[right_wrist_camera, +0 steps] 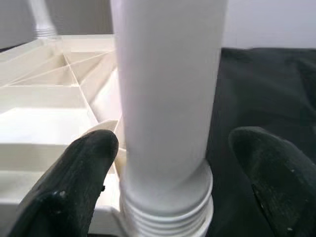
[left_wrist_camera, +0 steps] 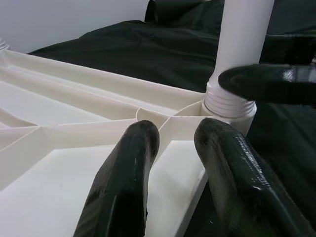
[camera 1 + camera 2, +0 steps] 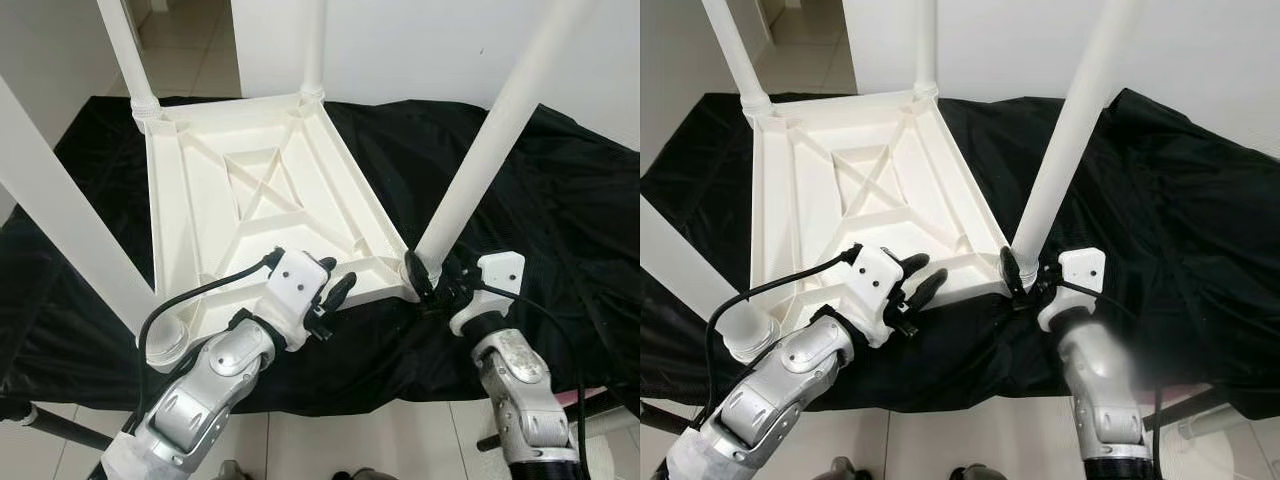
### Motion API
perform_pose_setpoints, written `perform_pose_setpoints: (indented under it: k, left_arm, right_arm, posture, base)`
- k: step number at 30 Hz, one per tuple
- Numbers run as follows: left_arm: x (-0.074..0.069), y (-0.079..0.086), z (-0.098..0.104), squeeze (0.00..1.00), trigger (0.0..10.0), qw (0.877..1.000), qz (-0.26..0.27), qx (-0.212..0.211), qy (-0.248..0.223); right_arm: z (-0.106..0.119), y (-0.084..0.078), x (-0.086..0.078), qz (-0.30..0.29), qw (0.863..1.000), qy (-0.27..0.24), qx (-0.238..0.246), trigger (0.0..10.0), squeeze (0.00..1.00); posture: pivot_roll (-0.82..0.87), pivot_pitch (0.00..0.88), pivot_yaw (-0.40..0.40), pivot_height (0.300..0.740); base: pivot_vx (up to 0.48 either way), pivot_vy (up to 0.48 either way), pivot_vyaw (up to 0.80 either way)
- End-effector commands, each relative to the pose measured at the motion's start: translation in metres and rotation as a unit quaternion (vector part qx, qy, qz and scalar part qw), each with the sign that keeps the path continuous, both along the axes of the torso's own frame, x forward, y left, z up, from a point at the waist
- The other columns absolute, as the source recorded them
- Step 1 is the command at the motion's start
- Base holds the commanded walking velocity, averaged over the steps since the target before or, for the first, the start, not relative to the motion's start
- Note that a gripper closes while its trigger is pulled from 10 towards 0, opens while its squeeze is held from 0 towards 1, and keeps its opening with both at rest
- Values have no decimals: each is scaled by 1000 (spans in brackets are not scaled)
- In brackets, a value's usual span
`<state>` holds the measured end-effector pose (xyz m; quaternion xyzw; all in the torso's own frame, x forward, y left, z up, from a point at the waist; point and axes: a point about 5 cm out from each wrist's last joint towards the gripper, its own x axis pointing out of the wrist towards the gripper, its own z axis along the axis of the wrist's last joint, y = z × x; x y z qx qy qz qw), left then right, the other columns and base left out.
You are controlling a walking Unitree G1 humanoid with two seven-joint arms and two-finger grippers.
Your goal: Building children table
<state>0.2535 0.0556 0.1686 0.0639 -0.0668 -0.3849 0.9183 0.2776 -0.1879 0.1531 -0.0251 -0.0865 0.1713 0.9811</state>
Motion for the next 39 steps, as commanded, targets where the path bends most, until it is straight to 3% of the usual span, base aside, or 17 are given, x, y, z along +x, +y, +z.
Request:
perform_pose_setpoints:
  k: [1, 5, 7, 9, 10, 12, 13, 15, 16, 24, 25, 27, 28, 31, 32, 34, 39]
  left_arm:
    - [-6, -7, -2, 0, 10000, 996, -91, 16, 3]
    - [-4, -8, -2, 0, 10000, 996, -92, 16, 1]
    - [-3, -9, -1, 0, 10000, 996, -93, 15, 2]
    - [-3, -9, -1, 0, 10000, 995, -94, 13, 5]
    - [-4, -8, -1, 0, 10000, 995, -94, 12, 8]
    - [-4, -8, -2, 0, 10000, 995, -94, 12, 10]
    - [-5, -8, -3, 0, 10000, 995, -100, 10, 17]
    - [-6, -8, -4, 0, 10000, 994, -108, 7, 25]
    - [-8, -8, -5, 0, 10000, 993, -114, 9, 31]
    - [-11, -5, -13, 0, 10000, 990, -128, 29, 42]
    - [-13, -6, -13, 1000, 10000, 990, -133, 24, 47]
    - [-14, -6, -13, 1000, 10000, 989, -137, 20, 52]
    - [-15, -6, -13, 1000, 10000, 988, -140, 18, 55]
    - [-14, -5, -14, 1000, 10000, 990, -128, 26, 49]
    - [-14, -6, -14, 0, 10000, 992, -119, 34, 40]
    - [-14, -6, -14, 0, 10000, 992, -119, 34, 40]
    - [-14, -5, -14, 0, 10000, 992, -112, 39, 31]
  right_arm:
    - [2, 0, 6, 49, 999, 4, -8, 10000, 0]
    - [5, 1, 13, 83, 996, 7, -19, 10000, 0]
    - [8, 3, 28, 121, 991, 12, -48, 9725, 0]
    - [8, 4, 33, 129, 990, 13, -55, 9725, 0]
    - [9, 5, 37, 133, 989, 13, -62, 6706, 0]
    - [9, 6, 39, 137, 988, 13, -65, 6706, 0]
    - [9, 6, 40, 142, 988, 15, -64, 4235, 0]
    - [8, 7, 42, 148, 987, 17, -62, 4235, 0]
    - [6, 6, 42, 152, 986, 20, -64, 0, 0]
    - [-4, -2, 38, 159, 985, 39, -60, 0, 0]
    - [-5, -3, 38, 154, 986, 39, -53, 2863, 0]
    - [-5, -4, 38, 150, 987, 39, -48, 2863, 0]
    - [-5, -5, 38, 147, 988, 35, -45, 10000, 0]
    - [-5, -4, 37, 141, 989, 31, -33, 10000, 0]
    - [-2, -3, 34, 128, 991, 23, -14, 10000, 0]
    - [-2, -3, 34, 128, 991, 23, -14, 10000, 0]
    - [2, 1, 29, 61, 998, 10, 24, 10000, 0]
  posture:
    - [-92, 84, 2, 740]
    - [-91, 83, 3, 740]
    - [-74, 84, -12, 740]
    - [-74, 84, -12, 740]
    - [-63, 82, -21, 740]
    - [-63, 82, -21, 740]
    - [-59, 82, -24, 740]
    - [-59, 82, -24, 740]
    - [-52, 85, -34, 740]
    - [-48, 96, -41, 740]
    - [-41, 99, -46, 740]
    - [-41, 99, -46, 740]
    - [-44, 106, -53, 740]
    - [-44, 106, -53, 740]
    - [-41, 111, -60, 740]
    - [-41, 111, -60, 740]
    - [-34, 115, -64, 740]
  base:
    - [0, 0, 0]
    - [0, 0, 0]
    - [0, 0, 0]
    - [0, 0, 0]
    - [0, 0, 0]
    - [0, 0, 0]
    - [0, 0, 0]
    - [0, 0, 0]
    - [0, 0, 0]
    - [0, 0, 0]
    - [0, 0, 0]
    - [0, 0, 0]
    - [0, 0, 0]
    - [0, 0, 0]
    - [0, 0, 0]
    - [0, 0, 0]
    - [0, 0, 0]
